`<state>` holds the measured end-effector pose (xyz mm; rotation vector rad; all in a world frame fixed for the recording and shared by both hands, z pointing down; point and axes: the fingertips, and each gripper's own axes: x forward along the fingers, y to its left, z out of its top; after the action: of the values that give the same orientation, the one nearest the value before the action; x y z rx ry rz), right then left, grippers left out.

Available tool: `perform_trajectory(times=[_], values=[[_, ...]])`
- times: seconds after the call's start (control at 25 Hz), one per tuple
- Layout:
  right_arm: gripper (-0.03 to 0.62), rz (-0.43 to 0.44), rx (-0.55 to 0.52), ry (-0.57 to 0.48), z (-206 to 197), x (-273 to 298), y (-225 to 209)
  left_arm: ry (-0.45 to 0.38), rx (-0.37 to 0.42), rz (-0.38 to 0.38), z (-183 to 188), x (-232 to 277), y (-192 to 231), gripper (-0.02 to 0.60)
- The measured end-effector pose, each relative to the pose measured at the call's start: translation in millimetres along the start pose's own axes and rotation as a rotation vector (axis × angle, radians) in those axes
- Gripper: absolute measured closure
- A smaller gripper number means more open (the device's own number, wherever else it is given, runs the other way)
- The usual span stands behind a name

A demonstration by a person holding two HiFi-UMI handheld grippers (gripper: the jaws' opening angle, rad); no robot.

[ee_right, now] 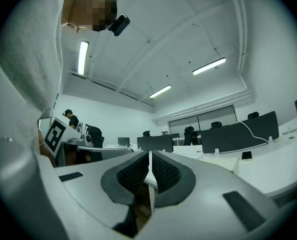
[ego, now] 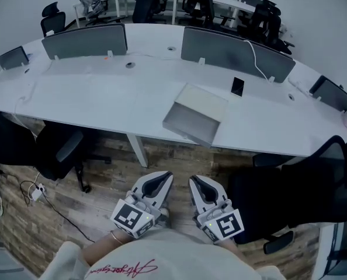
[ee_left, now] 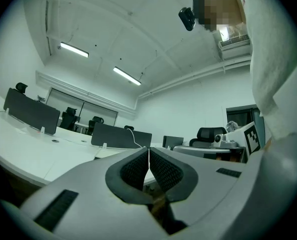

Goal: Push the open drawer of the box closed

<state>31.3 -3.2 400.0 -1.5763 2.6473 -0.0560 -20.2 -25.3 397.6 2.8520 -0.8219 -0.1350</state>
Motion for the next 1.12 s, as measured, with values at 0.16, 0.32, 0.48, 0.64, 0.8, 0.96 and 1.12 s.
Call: perform_trajectory(times=[0.16, 0.32, 0.48, 0.64, 0.8, 0.96, 1.12], values=[[0.565, -0.038, 0.002, 0.004, -1, 19, -16, 0.004, -0.006, -0.017, 3, 16, 21, 0.563], [0.565, -0.087, 0.025, 0.005, -5, 30, -31, 0.009, -0.017, -0.035, 3, 28, 32, 0.563], [0.565, -0.122, 0.048, 0.040, -13, 34, -45, 0.016, -0.036, -0.041, 2, 38, 36, 0.563], [0.565, -0.128, 0.076, 0.060, -21, 41, -57, 0.019, -0.038, -0.028, 1, 45, 41, 0.563], [0.565, -0.117, 0.092, 0.107, -31, 51, -68, 0.008, -0.033, 0.001, 7, 51, 47, 0.563], [0.563, -0.097, 0.159, 0.151, -53, 67, -81, -0.001, -0.039, 0.026, 9, 58, 52, 0.563], [0.563, -0.115, 0.273, 0.200, -88, 85, -98, 0.000, -0.040, 0.061, 9, 58, 56, 0.563]])
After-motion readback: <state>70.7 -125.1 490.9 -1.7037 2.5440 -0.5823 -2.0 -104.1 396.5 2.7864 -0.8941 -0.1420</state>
